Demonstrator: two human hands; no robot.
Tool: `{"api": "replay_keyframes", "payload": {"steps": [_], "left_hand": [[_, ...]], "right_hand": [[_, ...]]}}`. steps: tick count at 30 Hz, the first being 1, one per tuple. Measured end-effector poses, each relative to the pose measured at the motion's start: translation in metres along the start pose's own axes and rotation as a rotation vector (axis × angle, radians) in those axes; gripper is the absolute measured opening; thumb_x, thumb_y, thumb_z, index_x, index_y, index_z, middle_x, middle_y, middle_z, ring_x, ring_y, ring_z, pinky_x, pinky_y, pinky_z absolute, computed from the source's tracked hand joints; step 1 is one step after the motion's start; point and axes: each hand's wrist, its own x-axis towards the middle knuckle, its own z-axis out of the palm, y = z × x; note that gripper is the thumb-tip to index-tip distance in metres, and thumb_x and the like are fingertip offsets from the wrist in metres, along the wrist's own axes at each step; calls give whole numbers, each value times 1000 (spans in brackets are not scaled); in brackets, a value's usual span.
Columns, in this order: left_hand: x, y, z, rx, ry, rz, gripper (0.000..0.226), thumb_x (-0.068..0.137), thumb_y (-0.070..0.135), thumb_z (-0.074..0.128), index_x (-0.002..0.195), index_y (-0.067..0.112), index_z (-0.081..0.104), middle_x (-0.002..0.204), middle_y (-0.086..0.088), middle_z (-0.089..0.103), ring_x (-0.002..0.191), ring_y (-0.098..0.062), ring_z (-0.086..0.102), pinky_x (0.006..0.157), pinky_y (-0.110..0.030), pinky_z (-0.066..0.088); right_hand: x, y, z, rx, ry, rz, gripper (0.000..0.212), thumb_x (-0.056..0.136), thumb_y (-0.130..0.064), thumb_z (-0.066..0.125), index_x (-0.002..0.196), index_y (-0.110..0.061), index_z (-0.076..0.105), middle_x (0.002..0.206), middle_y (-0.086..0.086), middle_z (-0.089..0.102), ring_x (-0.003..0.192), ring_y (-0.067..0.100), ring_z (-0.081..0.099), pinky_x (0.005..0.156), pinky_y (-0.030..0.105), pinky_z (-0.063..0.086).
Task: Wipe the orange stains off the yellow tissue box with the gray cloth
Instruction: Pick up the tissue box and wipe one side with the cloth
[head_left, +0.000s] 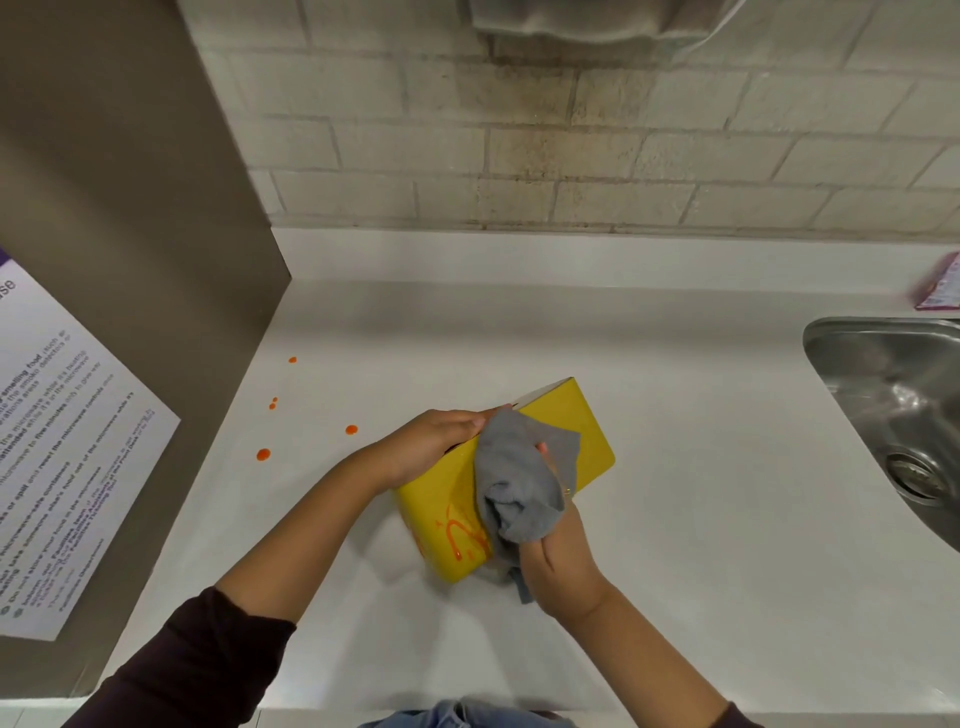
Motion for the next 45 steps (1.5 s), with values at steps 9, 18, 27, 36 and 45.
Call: {"api": "replay_keyframes", "payload": {"steps": [9,18,27,36,45], "left_hand": [[-2,3,2,1,-19,-3,34,96,24,39,129,26,50,131,7,53,112,-8,54,90,-13,46],[0,1,-1,-14,-41,8,36,97,20,39,131,17,48,130,12,49,122,-5,46,91,-5,41],[3,1,1,-17,-25,2,33,94,19,44,126,19,54,122,17,54,98,16,54,83,-1,44],[3,1,0,21,-36,0,32,95,23,43,125,24,55,124,17,52,96,15,54,76,1,43],[4,1,-7,54,-59,-1,36,95,23,42,130,19,50,132,14,48,115,8,42,76,5,39]], "right_hand": [[-10,36,-17,-102,-96,-21,36,95,10,32,87,-3,65,79,-7,59,66,-29,52,79,8,40],[-7,17,-11,-41,-74,-52,56,74,-72,49,122,-44,45,120,-27,55,110,-9,49,95,6,37],[-17,7,15,-135,-125,-183,40,87,-19,53,122,-34,40,110,-20,57,101,-15,55,78,5,46],[-13,15,-6,-280,88,-150,50,63,-59,67,101,-28,58,84,-18,68,89,-2,59,71,5,49],[4,-22,29,-241,-106,-444,48,92,-47,37,135,-56,17,146,-29,26,139,4,23,118,33,15]]}}
